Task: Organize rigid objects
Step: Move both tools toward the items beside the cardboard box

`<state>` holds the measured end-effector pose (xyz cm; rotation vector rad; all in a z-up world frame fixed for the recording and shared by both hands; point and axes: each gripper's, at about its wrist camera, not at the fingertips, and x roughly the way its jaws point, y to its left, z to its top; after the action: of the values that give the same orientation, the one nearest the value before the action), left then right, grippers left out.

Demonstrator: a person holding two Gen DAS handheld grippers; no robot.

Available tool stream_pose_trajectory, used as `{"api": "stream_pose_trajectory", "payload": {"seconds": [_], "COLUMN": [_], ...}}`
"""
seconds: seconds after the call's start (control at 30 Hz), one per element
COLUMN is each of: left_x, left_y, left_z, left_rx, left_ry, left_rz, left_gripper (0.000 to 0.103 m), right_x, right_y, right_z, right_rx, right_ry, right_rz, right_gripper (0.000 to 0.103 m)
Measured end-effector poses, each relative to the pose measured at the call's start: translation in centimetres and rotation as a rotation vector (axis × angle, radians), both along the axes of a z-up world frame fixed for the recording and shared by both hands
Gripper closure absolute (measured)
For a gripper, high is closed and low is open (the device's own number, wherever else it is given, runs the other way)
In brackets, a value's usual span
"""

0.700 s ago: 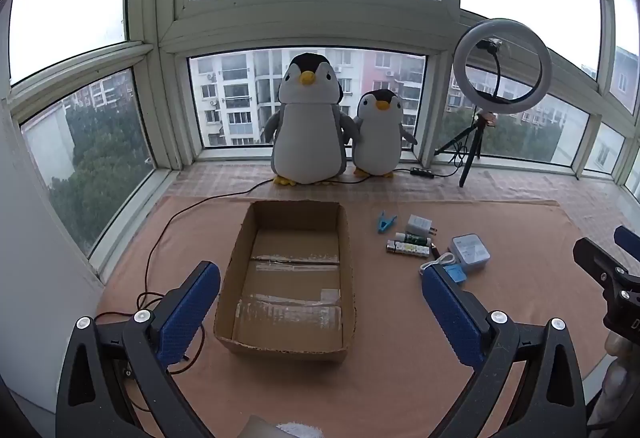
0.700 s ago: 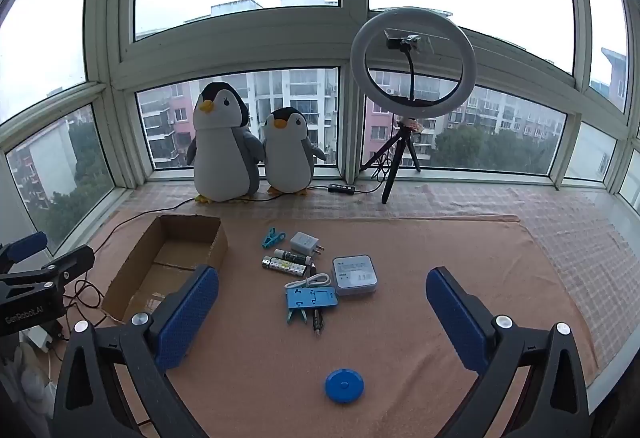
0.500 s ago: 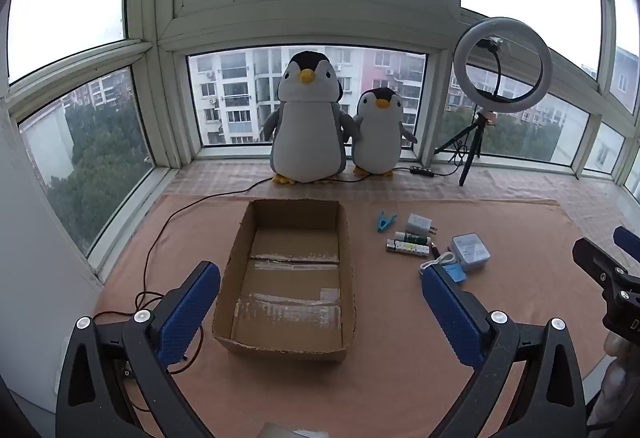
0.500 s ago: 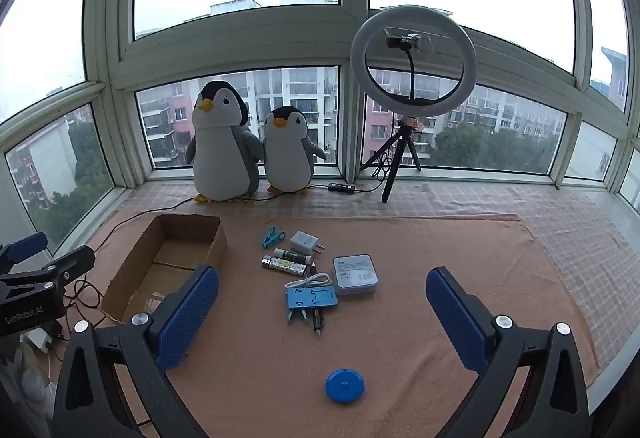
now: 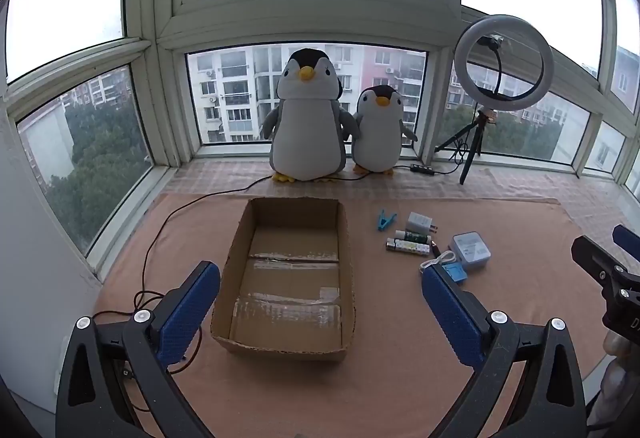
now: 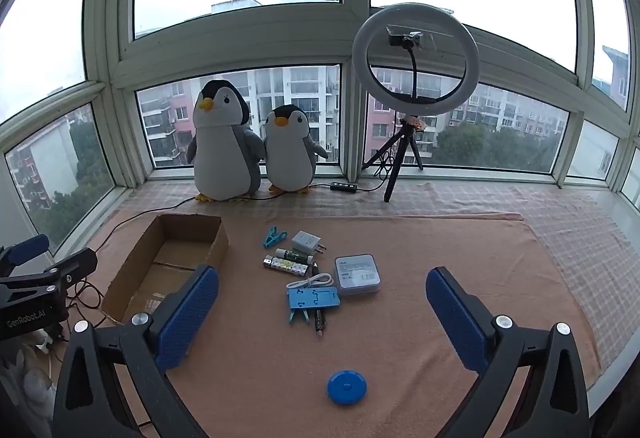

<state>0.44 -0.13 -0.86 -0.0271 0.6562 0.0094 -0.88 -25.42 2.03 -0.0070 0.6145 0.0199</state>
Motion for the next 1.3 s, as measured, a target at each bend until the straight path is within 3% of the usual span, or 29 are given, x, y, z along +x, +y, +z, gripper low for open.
{"api": "stream_pose_trajectory", "payload": {"seconds": [1.3], "left_x": [0.11], "left_y": [-0.16], "left_z": [-0.40], "left_rx": [0.012], "left_ry": [0.013], "left_rz": [-0.006], "left_gripper": [0.001], "right_x": [0.61], "right_y": [-0.65], "right_z": [-0.87], "right_rx": [0.010], "right_ry": [0.029], "right_rz": [-0.016], "right_gripper": [0.000]}}
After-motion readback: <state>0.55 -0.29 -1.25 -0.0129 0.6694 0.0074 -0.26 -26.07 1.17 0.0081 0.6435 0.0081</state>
